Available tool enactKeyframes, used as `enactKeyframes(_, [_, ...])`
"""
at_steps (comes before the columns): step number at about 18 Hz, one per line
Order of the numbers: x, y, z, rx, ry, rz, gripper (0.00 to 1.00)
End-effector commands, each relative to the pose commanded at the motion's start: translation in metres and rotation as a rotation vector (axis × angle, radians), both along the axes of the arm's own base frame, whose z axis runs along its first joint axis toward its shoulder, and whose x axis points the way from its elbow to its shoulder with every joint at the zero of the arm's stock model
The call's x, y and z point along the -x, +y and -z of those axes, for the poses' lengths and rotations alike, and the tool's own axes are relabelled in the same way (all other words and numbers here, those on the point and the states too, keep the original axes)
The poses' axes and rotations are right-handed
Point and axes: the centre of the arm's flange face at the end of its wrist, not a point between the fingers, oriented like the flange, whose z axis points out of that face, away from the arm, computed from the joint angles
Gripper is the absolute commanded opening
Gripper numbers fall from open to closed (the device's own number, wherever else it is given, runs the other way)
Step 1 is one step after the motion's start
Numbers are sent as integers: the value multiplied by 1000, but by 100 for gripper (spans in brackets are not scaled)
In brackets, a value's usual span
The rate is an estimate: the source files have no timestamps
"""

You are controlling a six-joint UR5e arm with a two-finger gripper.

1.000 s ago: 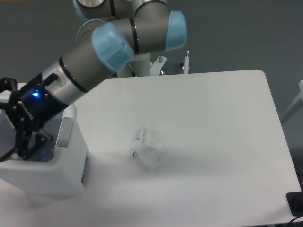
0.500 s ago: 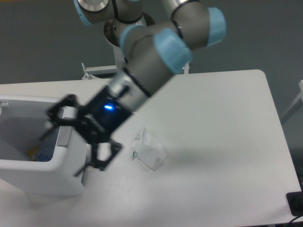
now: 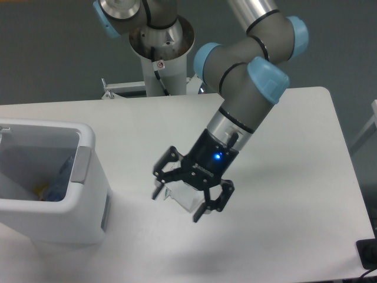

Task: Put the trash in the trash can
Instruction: 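Move the open gripper back over the crumpled plastic bag, then lower the gripper onto the plastic bag and close on it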

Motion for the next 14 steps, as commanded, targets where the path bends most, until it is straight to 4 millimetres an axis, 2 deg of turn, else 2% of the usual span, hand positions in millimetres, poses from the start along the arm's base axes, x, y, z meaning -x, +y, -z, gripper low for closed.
enactKeyframes(3, [1,-4,14,60,17,-13,100])
enactKeyframes(6, [1,-13,42,192,61,-28,100])
enactKeyframes(10, [-7,-5,68,296,95,-14,100])
enactKeyframes(14, [-21,4,99,475,185,6,100])
